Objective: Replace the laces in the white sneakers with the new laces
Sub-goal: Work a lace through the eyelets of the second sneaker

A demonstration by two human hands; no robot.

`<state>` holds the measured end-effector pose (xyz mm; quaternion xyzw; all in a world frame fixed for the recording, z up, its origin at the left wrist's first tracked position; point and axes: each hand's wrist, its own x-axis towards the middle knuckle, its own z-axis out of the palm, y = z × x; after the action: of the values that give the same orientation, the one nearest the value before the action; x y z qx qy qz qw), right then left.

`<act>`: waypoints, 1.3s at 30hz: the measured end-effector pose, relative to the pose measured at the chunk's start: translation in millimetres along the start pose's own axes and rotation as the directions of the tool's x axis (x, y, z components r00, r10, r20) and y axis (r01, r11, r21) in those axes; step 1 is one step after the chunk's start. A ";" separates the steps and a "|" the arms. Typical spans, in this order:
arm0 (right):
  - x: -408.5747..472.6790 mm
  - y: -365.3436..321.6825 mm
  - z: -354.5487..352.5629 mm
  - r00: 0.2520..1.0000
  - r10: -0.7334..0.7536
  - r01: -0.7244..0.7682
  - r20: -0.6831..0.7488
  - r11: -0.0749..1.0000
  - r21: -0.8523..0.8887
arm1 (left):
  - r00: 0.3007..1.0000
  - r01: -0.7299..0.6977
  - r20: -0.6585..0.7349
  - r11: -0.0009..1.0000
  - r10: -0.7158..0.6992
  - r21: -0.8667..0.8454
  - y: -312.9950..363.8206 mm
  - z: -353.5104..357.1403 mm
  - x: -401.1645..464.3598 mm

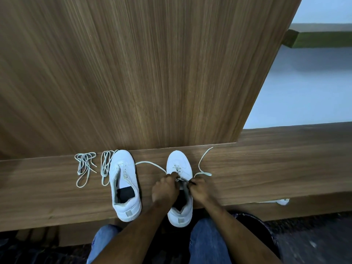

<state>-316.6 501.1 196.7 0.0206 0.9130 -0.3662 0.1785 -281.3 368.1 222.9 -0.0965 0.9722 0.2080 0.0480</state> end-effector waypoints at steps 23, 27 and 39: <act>-25.6 -12.3 -4.0 0.992 -0.070 0.049 -0.102 0.978 -0.202 | 0.905 0.396 0.080 0.760 -0.417 -0.515 -16.1 2.0 23.5; -25.7 -10.2 -2.4 0.992 -0.079 0.057 -0.102 0.977 -0.207 | 0.980 0.172 -0.013 0.883 -0.197 -0.437 -8.3 -3.8 16.3; -27.2 -10.1 -3.3 0.991 -0.077 0.050 -0.113 0.974 -0.223 | 0.972 -0.060 -0.223 0.995 0.077 0.079 7.4 -13.6 10.9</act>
<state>-293.9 498.5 214.8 -0.0065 0.9571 -0.2669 0.1123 -294.2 367.2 236.7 -0.0841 0.9809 0.1621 -0.0667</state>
